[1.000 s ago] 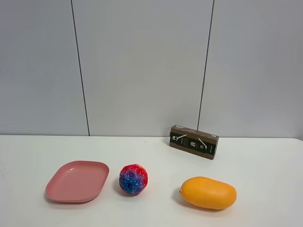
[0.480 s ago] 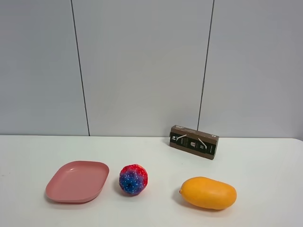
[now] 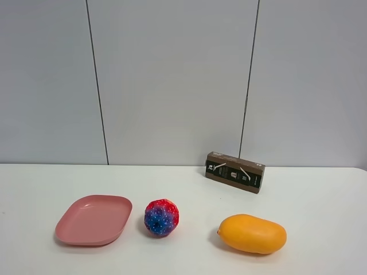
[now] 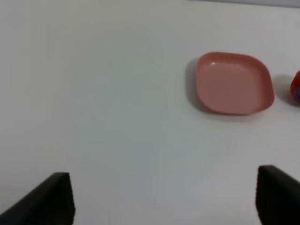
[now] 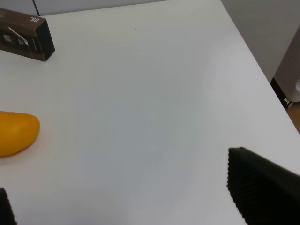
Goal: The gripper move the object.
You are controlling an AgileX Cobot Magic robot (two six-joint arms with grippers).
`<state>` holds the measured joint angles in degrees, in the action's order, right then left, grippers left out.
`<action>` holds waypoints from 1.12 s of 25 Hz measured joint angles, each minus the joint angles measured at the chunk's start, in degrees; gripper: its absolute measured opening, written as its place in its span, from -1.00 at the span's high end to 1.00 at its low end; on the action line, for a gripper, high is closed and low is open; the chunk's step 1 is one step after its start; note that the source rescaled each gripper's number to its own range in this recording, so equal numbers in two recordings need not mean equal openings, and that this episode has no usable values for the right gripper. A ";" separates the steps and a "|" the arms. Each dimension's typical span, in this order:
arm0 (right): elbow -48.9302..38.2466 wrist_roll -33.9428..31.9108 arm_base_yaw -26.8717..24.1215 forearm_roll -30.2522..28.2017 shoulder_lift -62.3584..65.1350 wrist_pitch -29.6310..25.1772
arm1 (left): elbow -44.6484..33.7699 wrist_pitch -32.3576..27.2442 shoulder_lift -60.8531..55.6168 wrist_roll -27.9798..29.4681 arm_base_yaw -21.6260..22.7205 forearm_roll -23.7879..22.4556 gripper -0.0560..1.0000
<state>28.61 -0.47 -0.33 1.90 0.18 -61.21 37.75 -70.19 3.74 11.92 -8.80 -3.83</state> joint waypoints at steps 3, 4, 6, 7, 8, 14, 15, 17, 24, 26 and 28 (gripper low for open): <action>0.00 0.00 0.00 0.00 0.00 0.00 | -2.79 0.05 -0.17 -0.75 2.34 -0.19 -0.58; 0.00 0.00 0.00 0.00 0.00 0.00 | -3.53 0.05 -0.17 -1.39 3.85 -0.19 -0.58; 0.00 0.00 0.00 0.00 0.00 0.00 | -5.31 0.05 -0.17 -3.10 6.47 -0.09 -0.58; 0.00 0.00 0.00 0.00 0.00 0.00 | -5.60 -0.02 -0.17 -3.81 7.91 0.16 -0.58; 0.00 0.00 0.00 0.00 0.00 0.00 | -5.80 0.21 -0.17 -4.75 9.32 0.36 -0.58; 0.00 0.00 0.00 0.00 0.00 0.04 | -6.49 4.61 -0.41 -7.61 11.61 1.02 -0.58; 0.00 0.00 0.00 0.00 0.00 0.04 | -6.67 5.52 -0.41 -7.73 11.53 1.07 -0.58; 0.00 0.00 0.00 0.00 0.00 0.04 | -7.77 7.76 -0.41 -7.90 11.00 1.66 -0.58; 0.00 0.00 0.00 0.00 0.00 0.04 | -8.64 9.79 -0.59 -10.11 10.06 3.83 -0.55; 0.00 0.00 0.00 0.00 0.00 0.04 | -8.64 9.79 -0.59 -10.30 10.01 3.83 -0.54; 0.00 0.00 0.00 0.00 0.00 0.04 | -8.64 9.84 -0.59 -10.30 10.01 3.83 -0.54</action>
<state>28.61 -0.47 -0.33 1.90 0.18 -61.16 29.11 -60.35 3.15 1.62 1.21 0.00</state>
